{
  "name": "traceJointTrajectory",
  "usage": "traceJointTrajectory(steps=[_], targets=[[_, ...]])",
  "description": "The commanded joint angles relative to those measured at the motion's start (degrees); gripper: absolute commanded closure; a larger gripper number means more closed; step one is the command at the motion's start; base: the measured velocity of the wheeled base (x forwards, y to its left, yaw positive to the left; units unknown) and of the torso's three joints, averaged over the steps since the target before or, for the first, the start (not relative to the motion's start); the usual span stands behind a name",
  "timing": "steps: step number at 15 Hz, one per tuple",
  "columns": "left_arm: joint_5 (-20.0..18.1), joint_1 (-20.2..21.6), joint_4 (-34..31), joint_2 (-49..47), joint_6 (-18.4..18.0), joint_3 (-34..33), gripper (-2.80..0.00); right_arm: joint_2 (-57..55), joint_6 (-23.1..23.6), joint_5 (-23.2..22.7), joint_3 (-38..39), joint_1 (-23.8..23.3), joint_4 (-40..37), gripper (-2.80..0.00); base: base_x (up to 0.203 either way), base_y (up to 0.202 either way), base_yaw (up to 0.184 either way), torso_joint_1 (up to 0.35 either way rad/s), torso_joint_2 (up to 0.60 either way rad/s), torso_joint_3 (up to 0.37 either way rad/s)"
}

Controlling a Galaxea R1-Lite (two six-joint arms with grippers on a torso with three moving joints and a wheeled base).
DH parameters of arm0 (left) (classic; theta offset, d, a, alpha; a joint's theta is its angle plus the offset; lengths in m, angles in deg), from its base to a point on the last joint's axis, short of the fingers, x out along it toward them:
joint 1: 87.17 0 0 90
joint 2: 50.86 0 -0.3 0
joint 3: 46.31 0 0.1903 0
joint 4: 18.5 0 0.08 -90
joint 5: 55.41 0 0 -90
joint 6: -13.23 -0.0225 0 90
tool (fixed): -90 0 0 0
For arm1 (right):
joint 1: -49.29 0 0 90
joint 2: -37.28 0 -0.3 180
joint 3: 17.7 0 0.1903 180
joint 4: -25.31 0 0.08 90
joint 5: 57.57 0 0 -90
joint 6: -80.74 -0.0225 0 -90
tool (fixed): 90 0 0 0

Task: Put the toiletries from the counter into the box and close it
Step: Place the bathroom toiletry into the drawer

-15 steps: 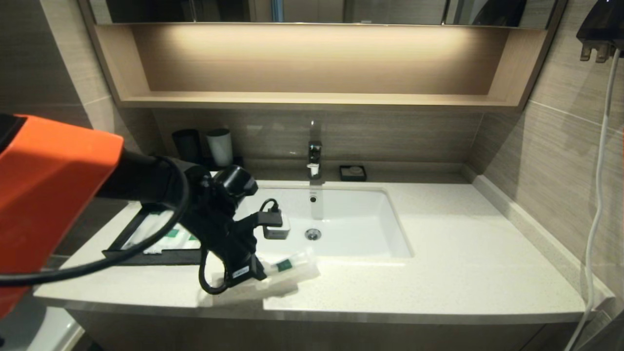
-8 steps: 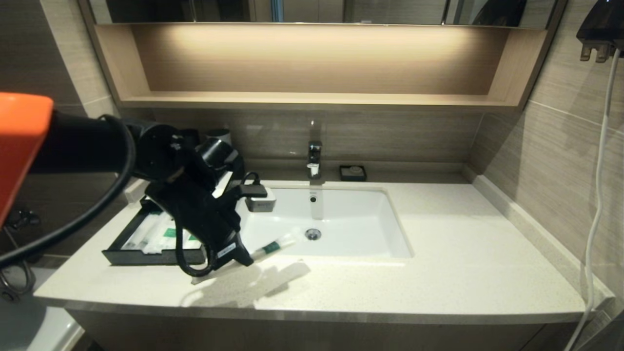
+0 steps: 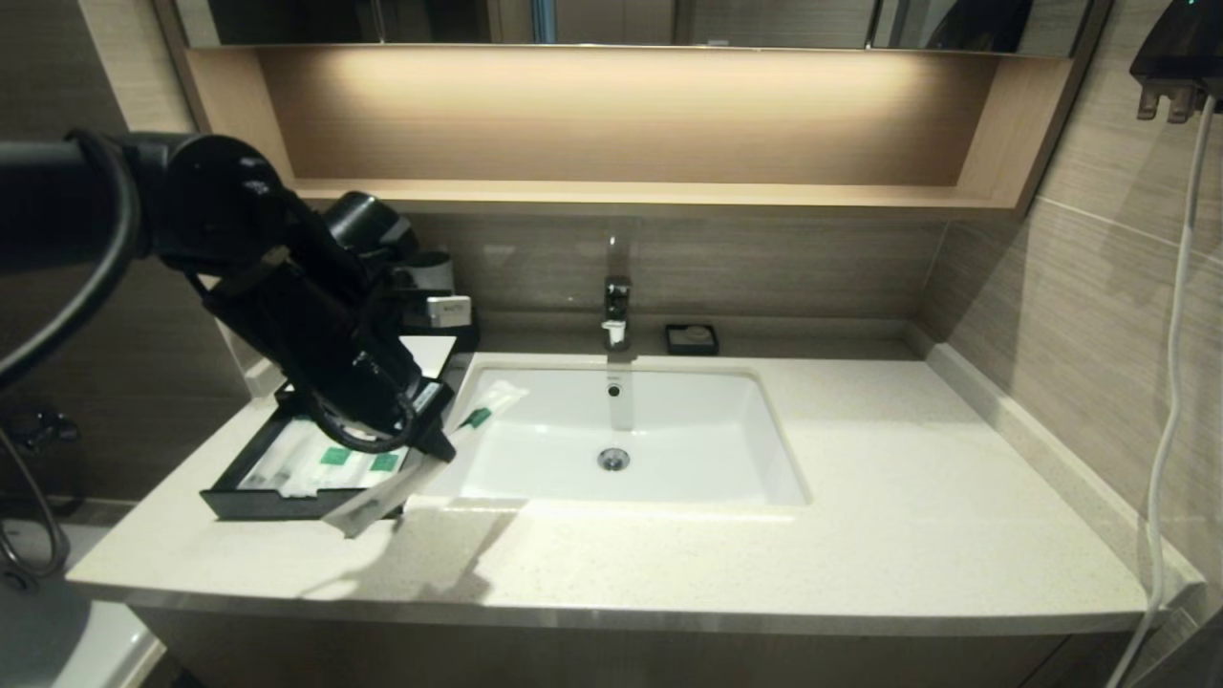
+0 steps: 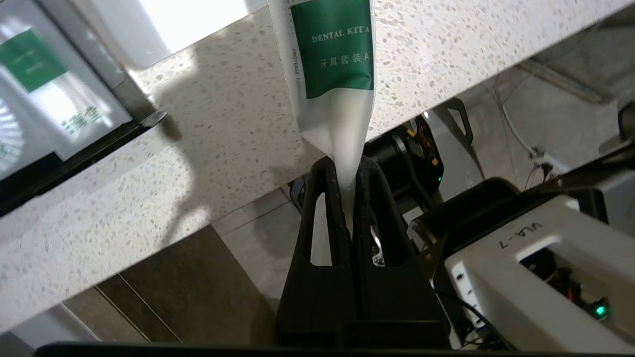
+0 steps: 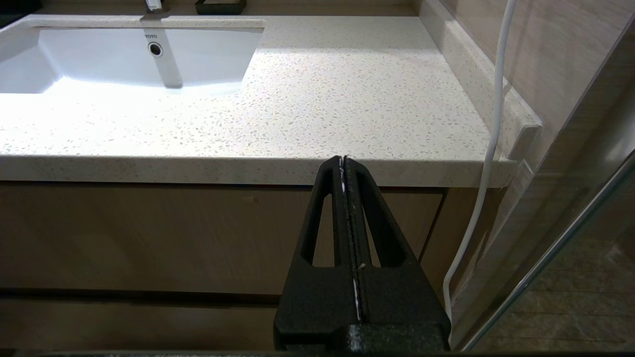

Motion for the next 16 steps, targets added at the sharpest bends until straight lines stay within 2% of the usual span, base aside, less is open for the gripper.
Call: traceJointTrajectory(steps=[1,2,4,9,16], targets=[[1.4,1.1,-0.7,0.1,4.5,1.9,0.00,0.0,0.0,0.0,0.0,0.0,0.0,0.00,0.000,0.000,0.000,0.000,0.00,0.000],[2.1,2.2,-0.7,0.1,6.8,2.3,0.00,0.0,0.0,0.0,0.0,0.0,0.0,0.00,0.000,0.000,0.000,0.000,0.00,0.000],[2.8,4.6,-0.7,-0.1,8.5,2.5,0.00,0.0,0.0,0.0,0.0,0.0,0.0,0.00,0.000,0.000,0.000,0.000,0.00,0.000],[3.1,10.3,0.3,-2.7,8.5,2.6,0.00,0.0,0.0,0.0,0.0,0.0,0.0,0.00,0.000,0.000,0.000,0.000,0.00,0.000],[3.2,14.0,2.0,-5.8,9.7,2.6,0.00,0.0,0.0,0.0,0.0,0.0,0.0,0.00,0.000,0.000,0.000,0.000,0.00,0.000]])
